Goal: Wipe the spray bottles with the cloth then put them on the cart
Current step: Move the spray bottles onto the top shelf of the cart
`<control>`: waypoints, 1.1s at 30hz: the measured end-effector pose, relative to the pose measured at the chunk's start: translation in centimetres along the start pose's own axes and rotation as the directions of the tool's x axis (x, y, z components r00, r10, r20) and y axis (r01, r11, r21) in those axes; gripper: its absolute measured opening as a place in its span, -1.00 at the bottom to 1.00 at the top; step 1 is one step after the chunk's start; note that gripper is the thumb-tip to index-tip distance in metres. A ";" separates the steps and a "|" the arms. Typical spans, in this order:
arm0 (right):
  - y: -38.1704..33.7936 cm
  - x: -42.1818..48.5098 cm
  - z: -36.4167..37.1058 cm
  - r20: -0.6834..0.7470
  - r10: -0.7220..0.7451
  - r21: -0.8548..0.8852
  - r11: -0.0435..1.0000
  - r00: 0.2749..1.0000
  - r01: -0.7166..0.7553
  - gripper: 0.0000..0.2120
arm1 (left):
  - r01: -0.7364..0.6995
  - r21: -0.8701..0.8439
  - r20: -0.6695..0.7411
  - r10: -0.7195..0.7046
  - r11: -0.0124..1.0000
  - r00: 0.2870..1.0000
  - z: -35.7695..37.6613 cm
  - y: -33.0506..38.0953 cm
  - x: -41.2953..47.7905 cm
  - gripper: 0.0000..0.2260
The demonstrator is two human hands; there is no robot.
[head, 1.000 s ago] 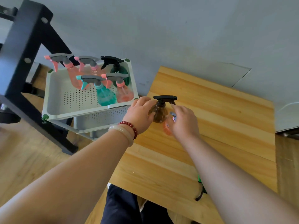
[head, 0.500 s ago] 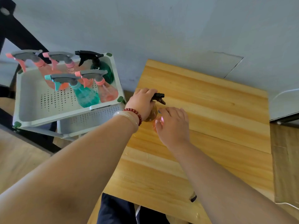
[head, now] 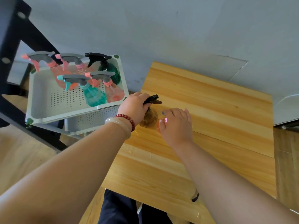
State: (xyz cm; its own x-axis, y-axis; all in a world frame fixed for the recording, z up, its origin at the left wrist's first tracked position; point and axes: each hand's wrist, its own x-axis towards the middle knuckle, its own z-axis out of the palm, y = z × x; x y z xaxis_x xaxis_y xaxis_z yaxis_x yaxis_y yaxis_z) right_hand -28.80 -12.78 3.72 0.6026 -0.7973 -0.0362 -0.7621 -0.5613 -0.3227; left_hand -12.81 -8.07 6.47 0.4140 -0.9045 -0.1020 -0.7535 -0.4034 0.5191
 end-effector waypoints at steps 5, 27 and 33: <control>-0.9 0.0 -0.9 0.039 0.018 0.037 0.999 0.999 -0.020 -0.64 | 0.026 0.010 0.005 -0.027 1.000 1.000 -1.2 0.1 -1.7 -0.80; -14.2 -0.2 -4.4 0.040 -0.258 0.088 0.963 0.965 0.253 -0.60 | 0.196 -0.001 -0.233 -0.191 0.981 0.954 -12.3 -5.0 -11.0 -0.77; -19.3 0.5 -3.6 0.021 -0.341 0.080 0.938 0.940 0.338 -0.61 | 0.250 -0.006 -0.334 -0.237 0.968 0.912 -16.4 -8.3 -13.3 -0.71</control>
State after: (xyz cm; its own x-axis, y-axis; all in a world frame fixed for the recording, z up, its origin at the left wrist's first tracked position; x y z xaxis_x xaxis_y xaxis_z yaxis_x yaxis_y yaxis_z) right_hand -14.63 -3.16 13.36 0.8312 -0.5532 0.0560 -0.4917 -0.7784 -0.3904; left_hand -3.68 9.55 17.40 0.7271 -0.6832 0.0676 -0.6232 -0.6156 0.4824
